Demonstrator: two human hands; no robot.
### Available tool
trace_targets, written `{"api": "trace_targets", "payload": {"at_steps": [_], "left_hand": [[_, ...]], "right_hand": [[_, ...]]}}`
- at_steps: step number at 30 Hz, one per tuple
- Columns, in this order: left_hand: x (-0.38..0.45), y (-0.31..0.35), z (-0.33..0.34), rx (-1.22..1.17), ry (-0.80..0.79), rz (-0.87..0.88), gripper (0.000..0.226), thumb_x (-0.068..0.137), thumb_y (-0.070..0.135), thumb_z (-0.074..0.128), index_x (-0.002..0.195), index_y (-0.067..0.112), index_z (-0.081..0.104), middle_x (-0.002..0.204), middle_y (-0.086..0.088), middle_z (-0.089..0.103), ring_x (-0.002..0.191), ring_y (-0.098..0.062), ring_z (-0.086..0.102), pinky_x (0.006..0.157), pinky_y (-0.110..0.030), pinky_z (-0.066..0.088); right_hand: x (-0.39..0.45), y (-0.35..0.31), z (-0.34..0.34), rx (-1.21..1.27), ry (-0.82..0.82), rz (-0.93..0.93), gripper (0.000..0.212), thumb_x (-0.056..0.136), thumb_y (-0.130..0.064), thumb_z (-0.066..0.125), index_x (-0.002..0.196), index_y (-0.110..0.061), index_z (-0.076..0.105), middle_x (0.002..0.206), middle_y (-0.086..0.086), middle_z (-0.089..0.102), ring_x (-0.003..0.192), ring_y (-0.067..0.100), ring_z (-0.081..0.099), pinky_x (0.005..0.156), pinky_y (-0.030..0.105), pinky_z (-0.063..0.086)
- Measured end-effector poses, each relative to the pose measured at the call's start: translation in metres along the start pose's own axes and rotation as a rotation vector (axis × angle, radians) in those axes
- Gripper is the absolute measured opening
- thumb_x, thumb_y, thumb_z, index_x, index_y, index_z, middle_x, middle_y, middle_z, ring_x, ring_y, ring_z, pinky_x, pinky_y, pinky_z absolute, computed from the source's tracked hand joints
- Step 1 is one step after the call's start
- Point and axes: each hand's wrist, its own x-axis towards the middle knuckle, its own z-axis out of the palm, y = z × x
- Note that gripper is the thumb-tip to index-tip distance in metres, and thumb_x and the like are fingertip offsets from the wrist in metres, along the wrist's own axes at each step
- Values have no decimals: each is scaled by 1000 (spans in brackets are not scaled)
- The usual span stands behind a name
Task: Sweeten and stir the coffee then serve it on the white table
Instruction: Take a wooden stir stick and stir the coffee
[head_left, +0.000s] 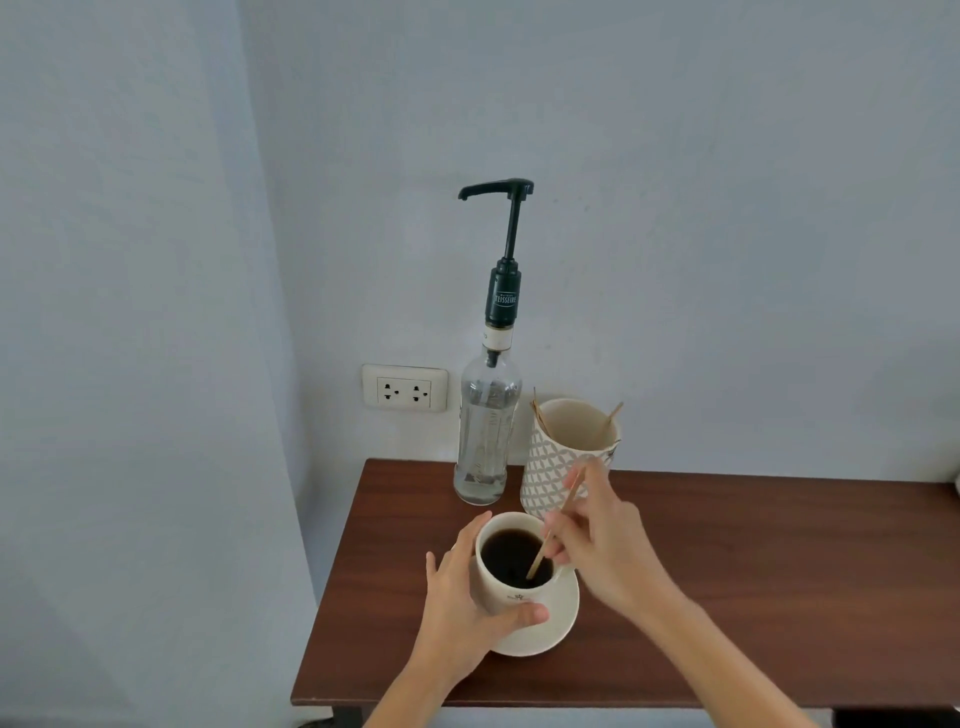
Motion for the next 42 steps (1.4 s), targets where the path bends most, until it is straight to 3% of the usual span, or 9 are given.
{"api": "trace_targets", "payload": {"at_steps": [6, 10, 14, 18, 21, 26, 28, 35, 42], "left_hand": [[0, 2, -2, 25, -3, -16, 96, 52, 63, 84, 134, 52, 36, 132, 33, 52, 131, 7, 41, 122, -53, -3], [0, 2, 0, 41, -8, -6, 89, 54, 60, 86, 124, 66, 31, 130, 38, 50, 125, 16, 38, 120, -49, -4], [1, 2, -1, 44, 7, -13, 90, 54, 59, 87, 126, 60, 33, 131, 35, 51, 132, 6, 39, 121, -52, -3], [2, -3, -1, 33, 12, -11, 95, 53, 60, 86, 133, 52, 36, 131, 32, 54, 134, 3, 41, 121, -53, -3], [2, -3, -1, 34, 8, -5, 95, 53, 59, 86, 133, 50, 37, 130, 31, 55, 132, 3, 43, 121, -53, -3], [1, -3, 1, 35, 6, -13, 96, 53, 60, 86, 135, 48, 37, 131, 33, 52, 133, 4, 40, 121, -52, -3], [2, -5, 1, 36, 7, -8, 97, 53, 62, 86, 136, 48, 37, 132, 34, 52, 133, 5, 40, 122, -53, -3], [3, -5, 1, 47, 3, -3, 98, 54, 64, 84, 137, 47, 36, 131, 35, 51, 133, 4, 42, 122, -55, -2], [3, -6, 1, 46, 8, -11, 98, 53, 69, 83, 137, 49, 35, 132, 35, 50, 134, 5, 39, 123, -55, -1]], "right_hand": [[9, -1, 26, 205, 57, 76, 10, 93, -6, 64, 86, -10, 58, 72, 11, 76, 67, 18, 76, 70, 39, 65], [17, 11, 20, 7, 169, -45, 24, 94, -12, 63, 80, -26, 50, 68, 4, 72, 62, 12, 72, 65, 33, 61], [7, 22, 6, -168, 171, -118, 25, 95, -9, 58, 83, -26, 43, 63, 5, 65, 56, 21, 65, 57, 41, 53], [-4, 14, 15, 64, 84, -3, 18, 95, -3, 57, 86, -17, 48, 68, 10, 70, 56, 19, 71, 63, 41, 62], [0, 7, 28, 191, 75, -18, 18, 96, -4, 58, 88, -18, 51, 72, 11, 72, 66, 18, 75, 66, 33, 64], [11, 15, 20, -103, 127, -185, 17, 97, -6, 55, 90, -21, 49, 69, 2, 62, 58, 11, 59, 55, 14, 48], [8, 20, 15, -163, 133, -184, 20, 96, -4, 54, 89, -21, 47, 66, 2, 57, 53, 15, 51, 52, 19, 43], [7, 7, 32, 183, 95, -6, 11, 98, -6, 55, 93, -14, 51, 72, 11, 71, 65, 18, 74, 64, 30, 64], [7, 22, 16, -183, 166, -132, 26, 97, -6, 54, 85, -28, 44, 71, 3, 61, 58, 23, 61, 57, 36, 54]]}}
